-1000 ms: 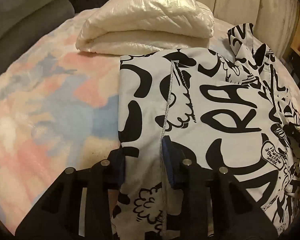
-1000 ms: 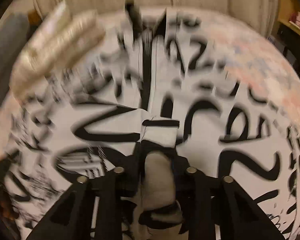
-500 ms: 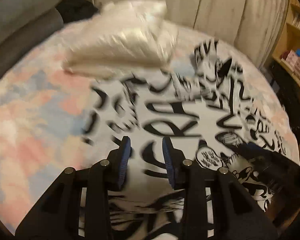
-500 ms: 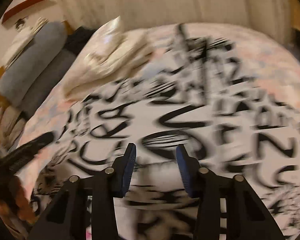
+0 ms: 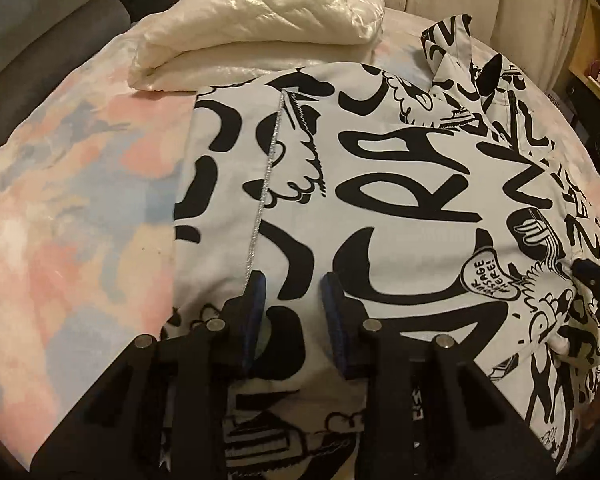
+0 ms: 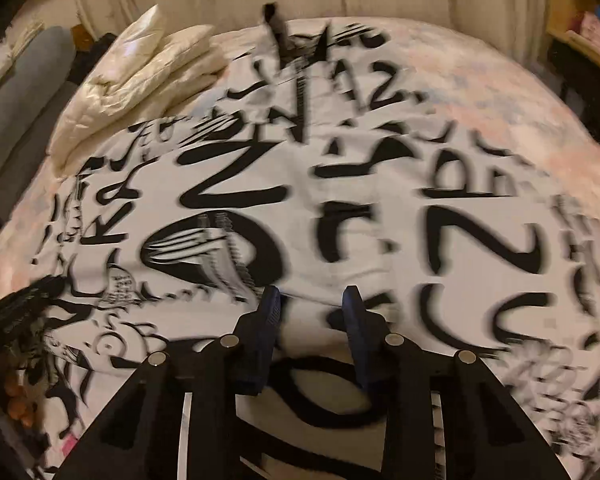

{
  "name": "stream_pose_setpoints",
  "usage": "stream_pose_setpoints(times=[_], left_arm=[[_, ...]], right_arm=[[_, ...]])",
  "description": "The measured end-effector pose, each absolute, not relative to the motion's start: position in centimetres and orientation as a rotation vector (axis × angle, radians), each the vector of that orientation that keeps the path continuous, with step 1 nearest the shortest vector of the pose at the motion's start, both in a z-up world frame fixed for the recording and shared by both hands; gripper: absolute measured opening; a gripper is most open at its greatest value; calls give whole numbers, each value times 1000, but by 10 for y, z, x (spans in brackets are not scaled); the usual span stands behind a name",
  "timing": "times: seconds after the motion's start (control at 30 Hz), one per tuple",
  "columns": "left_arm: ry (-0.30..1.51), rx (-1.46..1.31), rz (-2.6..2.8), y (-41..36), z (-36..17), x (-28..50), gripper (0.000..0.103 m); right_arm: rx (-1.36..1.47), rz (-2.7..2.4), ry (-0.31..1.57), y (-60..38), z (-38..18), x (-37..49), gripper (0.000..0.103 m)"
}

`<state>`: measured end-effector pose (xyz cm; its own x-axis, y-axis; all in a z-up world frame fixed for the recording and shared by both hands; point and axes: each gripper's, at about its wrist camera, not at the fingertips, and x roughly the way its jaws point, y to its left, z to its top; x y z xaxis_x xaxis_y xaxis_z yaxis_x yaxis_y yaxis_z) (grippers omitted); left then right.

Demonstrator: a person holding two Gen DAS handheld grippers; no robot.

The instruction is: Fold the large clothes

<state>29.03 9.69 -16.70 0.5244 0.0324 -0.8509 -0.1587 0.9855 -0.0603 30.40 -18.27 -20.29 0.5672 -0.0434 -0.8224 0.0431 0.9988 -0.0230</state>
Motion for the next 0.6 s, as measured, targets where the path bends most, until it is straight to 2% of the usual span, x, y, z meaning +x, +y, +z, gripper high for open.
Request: stream_pose_setpoints(times=[0.07, 0.6], left_arm=[[1011, -144, 117, 101, -164, 288, 28], [996, -142, 44, 69, -113, 223, 31]], right_arm=[[17, -44, 962, -188, -198, 299, 41], [18, -30, 955, -152, -143, 236, 41]])
